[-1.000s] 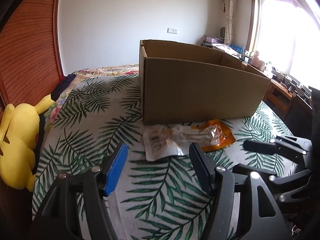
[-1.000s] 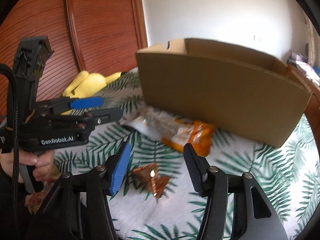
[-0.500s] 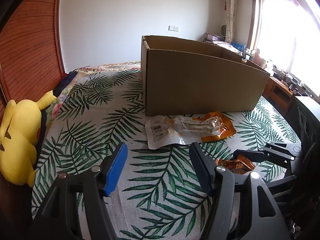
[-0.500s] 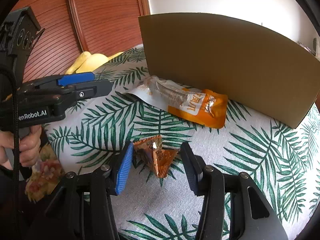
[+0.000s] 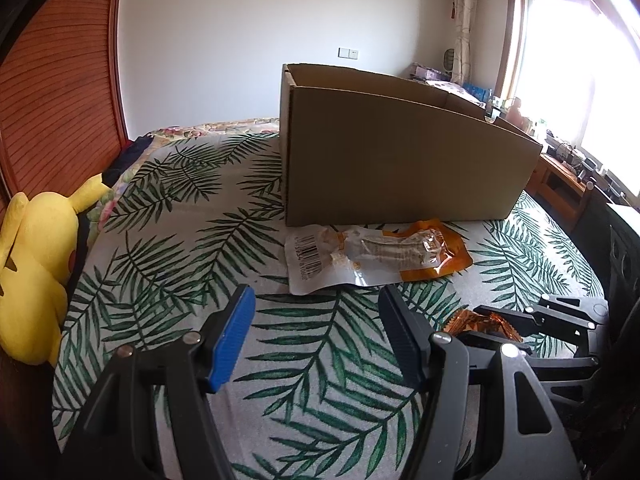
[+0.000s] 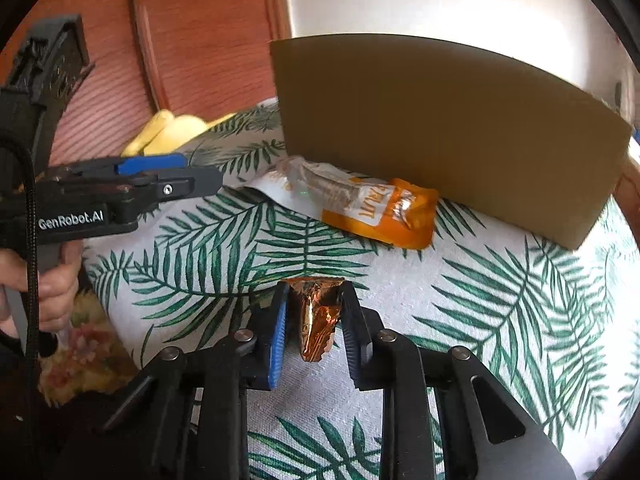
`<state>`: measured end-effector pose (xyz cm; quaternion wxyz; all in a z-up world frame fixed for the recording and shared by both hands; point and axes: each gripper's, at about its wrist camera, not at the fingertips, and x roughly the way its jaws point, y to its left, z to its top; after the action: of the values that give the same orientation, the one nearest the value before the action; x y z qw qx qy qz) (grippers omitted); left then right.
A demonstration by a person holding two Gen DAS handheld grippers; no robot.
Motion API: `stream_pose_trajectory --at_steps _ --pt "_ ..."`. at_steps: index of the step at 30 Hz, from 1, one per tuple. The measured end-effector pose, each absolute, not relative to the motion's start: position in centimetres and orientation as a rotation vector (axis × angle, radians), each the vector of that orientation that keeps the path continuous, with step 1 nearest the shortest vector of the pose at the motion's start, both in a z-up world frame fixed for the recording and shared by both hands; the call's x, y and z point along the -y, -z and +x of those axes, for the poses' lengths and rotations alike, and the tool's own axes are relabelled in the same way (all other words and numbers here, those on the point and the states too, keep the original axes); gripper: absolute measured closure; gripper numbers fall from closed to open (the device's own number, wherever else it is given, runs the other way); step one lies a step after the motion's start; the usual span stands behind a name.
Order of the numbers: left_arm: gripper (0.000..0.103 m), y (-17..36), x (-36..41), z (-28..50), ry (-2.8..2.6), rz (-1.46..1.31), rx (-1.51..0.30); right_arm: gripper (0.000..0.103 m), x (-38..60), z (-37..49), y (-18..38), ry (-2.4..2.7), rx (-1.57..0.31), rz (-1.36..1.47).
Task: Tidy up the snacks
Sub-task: 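Lower the right tool onto the copper-wrapped candy and close it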
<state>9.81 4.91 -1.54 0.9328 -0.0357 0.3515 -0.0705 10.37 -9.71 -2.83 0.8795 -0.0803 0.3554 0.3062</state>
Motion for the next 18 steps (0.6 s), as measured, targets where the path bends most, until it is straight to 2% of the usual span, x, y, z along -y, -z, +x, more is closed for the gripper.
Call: stream_pose_trajectory --at_steps 12,18 --pt "0.039 1.8 -2.7 13.4 0.158 -0.058 -0.742 0.080 12.9 9.6 2.0 -0.575 -0.705 -0.110" --pt "0.039 1.3 -0.9 15.1 0.213 0.037 -0.743 0.080 14.3 9.6 1.9 -0.551 -0.710 -0.090"
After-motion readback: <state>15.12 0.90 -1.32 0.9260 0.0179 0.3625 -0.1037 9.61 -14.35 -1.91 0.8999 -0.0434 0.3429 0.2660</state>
